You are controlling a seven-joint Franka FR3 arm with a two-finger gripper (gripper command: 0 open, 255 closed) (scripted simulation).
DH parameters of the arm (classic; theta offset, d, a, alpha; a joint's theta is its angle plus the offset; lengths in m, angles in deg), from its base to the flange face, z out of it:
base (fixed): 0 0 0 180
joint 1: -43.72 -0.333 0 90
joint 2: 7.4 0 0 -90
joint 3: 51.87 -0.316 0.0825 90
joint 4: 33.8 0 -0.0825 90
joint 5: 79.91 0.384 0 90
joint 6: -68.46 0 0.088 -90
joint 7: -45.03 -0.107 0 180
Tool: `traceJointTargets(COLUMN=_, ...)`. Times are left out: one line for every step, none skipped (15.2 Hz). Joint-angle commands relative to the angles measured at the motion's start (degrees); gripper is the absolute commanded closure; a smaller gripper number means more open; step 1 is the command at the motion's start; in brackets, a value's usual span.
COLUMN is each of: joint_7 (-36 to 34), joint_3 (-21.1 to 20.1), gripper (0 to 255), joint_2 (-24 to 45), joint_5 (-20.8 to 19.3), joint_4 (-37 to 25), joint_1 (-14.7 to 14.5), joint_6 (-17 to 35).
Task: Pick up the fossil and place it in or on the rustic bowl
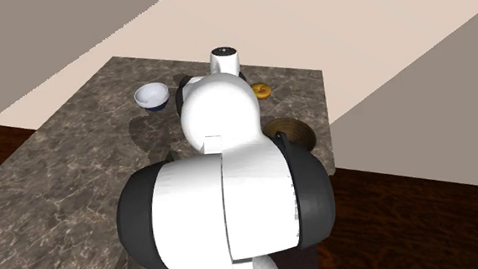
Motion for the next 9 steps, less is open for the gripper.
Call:
traceJointTargets(joint_7=-0.02, joint_3=-0.01, gripper=0, joint_2=0.06, joint_5=-0.03, joint_4=0.02, joint_1=0.00, joint_6=0.09)
traceJointTargets(joint_7=-0.02, joint_3=-0.01, gripper=0, joint_2=0.06, joint_5=-0.03, joint_4=0.02, joint_1=0.00, joint_6=0.09)
traceJointTargets(joint_7=-0.02, joint_3=-0.01, gripper=0, joint_2=0.06, joint_5=-0.03, joint_4=0.02, joint_1=0.00, joint_6=0.09)
traceJointTargets(joint_7=-0.02, joint_3=-0.01, gripper=0, joint_2=0.05, joint_5=-0.02, joint_4=0.02, joint_1=0.00, joint_6=0.07)
traceJointTargets(joint_7=-0.02, joint_3=-0.01, gripper=255, joint_2=0.05, joint_5=-0.02, joint_4=0.02, joint_1=0.00, joint_6=0.07)
traceJointTargets(joint_7=-0.02, joint_3=-0.01, gripper=255, joint_2=0.05, joint_5=-0.02, joint_4=0.02, joint_1=0.00, joint_6=0.07)
traceJointTargets(joint_7=-0.02, joint_3=-0.01, gripper=255, joint_2=0.05, joint_5=-0.02, joint_4=0.02, joint_1=0.00, joint_6=0.07)
traceJointTargets(joint_7=-0.03, joint_3=-0.01, gripper=255, joint_2=0.05, joint_5=-0.02, joint_4=0.02, joint_1=0.00, joint_6=0.08)
traceJointTargets(joint_7=-0.02, joint_3=-0.01, gripper=255, joint_2=0.03, joint_5=-0.02, joint_4=0.03, joint_1=0.00, joint_6=0.07)
